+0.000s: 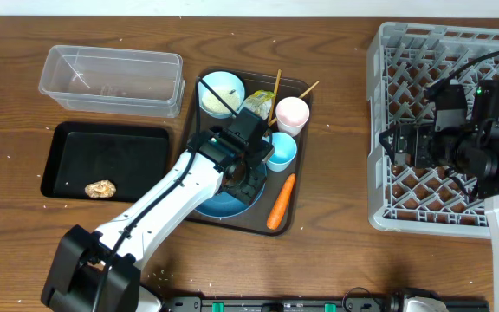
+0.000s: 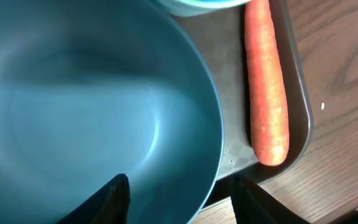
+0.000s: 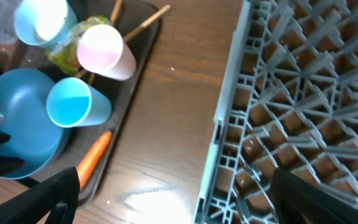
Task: Sort waste into correct bins and load items into the dishwasher rack
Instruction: 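Carry the blue plate back and set it on the serving tray, then grasp the blue plate rim with the right gripper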
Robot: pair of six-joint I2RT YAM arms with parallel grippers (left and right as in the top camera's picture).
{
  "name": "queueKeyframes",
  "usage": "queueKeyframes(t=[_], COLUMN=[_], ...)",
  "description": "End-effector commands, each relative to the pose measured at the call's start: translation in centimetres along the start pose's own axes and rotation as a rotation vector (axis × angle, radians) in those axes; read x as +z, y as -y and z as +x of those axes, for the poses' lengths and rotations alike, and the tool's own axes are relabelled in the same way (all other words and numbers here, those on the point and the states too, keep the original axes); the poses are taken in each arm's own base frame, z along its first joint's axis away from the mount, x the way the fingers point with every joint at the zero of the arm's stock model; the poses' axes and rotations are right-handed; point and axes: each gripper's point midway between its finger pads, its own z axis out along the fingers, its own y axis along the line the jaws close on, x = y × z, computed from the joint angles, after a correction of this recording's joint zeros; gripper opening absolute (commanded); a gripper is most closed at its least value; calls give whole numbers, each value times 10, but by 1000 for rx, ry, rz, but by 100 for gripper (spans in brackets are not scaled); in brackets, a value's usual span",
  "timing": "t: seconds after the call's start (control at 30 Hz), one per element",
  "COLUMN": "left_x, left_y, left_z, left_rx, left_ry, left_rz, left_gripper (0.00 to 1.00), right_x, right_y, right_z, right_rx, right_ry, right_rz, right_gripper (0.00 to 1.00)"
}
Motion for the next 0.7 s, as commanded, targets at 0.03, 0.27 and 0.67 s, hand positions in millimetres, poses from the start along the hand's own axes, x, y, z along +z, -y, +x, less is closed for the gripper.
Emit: queueKeyframes(t=[0.03,0.27,0.67], left_x=[-12,-81,-130], left_y=[-4,-50,-160], left_z=[-12,-39,2], left_rx=[-54,-265,-613], left_ry=[50,257,358], left_rz=[-12,-40,-162], left_gripper=[53,59,83], right_x=[-3,32,148], right_y=[-32,-88,-190], right_z=[-18,-36,26], right_rx=[-1,-30,-89], right_ry=[62,51,-214], right_rz=[-159,-290,-223], right_gripper=[88,85,74])
